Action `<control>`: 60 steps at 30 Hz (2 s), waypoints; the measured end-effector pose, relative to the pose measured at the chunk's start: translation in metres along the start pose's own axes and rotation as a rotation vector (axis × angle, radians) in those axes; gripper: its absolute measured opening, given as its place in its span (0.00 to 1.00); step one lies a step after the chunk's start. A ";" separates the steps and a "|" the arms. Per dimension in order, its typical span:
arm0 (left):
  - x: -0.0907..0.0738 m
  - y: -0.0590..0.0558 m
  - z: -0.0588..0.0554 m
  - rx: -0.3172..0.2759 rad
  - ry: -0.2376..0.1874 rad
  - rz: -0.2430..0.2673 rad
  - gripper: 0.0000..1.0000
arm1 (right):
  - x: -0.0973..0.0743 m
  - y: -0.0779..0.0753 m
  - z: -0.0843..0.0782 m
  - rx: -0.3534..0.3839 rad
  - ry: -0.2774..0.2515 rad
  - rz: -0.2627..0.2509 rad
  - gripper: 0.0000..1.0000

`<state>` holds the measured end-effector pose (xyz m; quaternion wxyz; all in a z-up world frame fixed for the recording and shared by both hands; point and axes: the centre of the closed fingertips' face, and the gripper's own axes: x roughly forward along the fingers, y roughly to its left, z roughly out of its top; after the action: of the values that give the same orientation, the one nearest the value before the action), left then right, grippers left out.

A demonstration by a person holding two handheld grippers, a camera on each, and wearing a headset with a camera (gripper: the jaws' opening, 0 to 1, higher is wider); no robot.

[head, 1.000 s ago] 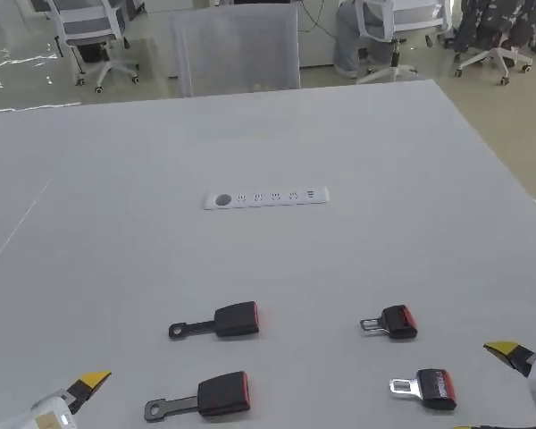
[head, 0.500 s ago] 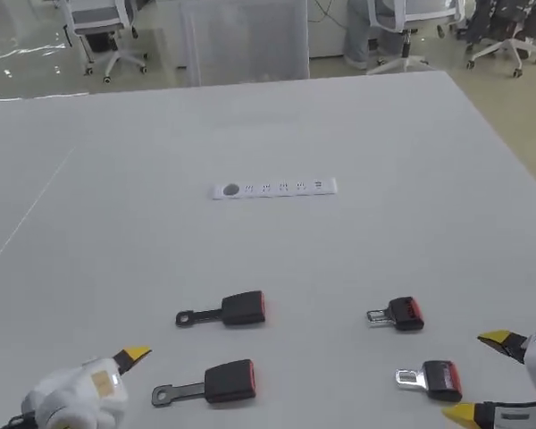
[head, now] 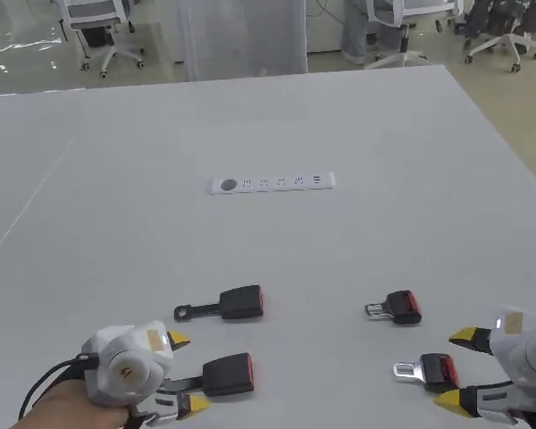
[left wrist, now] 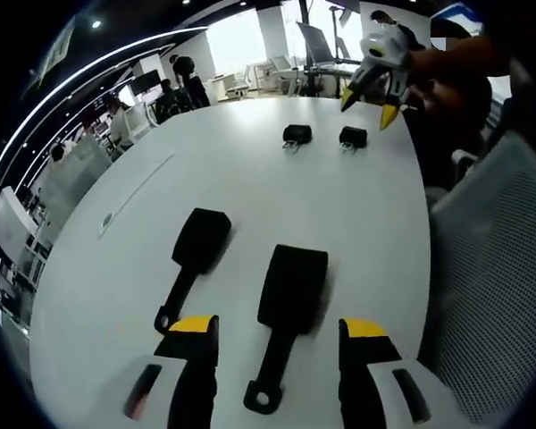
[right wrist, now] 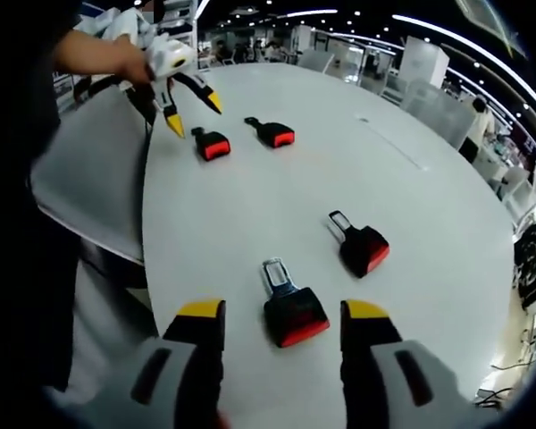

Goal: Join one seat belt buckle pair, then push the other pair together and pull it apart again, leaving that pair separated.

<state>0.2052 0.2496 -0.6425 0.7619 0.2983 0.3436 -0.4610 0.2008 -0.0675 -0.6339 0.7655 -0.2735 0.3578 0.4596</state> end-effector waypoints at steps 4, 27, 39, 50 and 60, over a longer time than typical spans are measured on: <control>0.008 0.000 0.000 0.022 0.026 -0.024 0.52 | 0.009 -0.001 -0.005 -0.039 0.034 0.032 0.48; 0.037 -0.012 -0.001 0.123 0.118 -0.176 0.37 | 0.034 -0.010 -0.044 -0.191 0.204 0.186 0.37; 0.042 -0.013 -0.004 0.306 0.170 -0.221 0.32 | 0.034 -0.006 -0.044 -0.246 0.229 0.241 0.34; 0.042 -0.012 -0.006 0.288 0.184 -0.241 0.32 | 0.038 -0.004 -0.040 -0.334 0.302 0.268 0.34; 0.042 -0.012 -0.007 0.279 0.200 -0.235 0.32 | 0.046 0.005 -0.024 -0.301 0.283 0.254 0.34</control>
<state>0.2065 0.2293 -0.6817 0.6163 0.4029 0.3828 -0.5580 0.2038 -0.0595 -0.6857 0.5944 -0.3989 0.4207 0.5573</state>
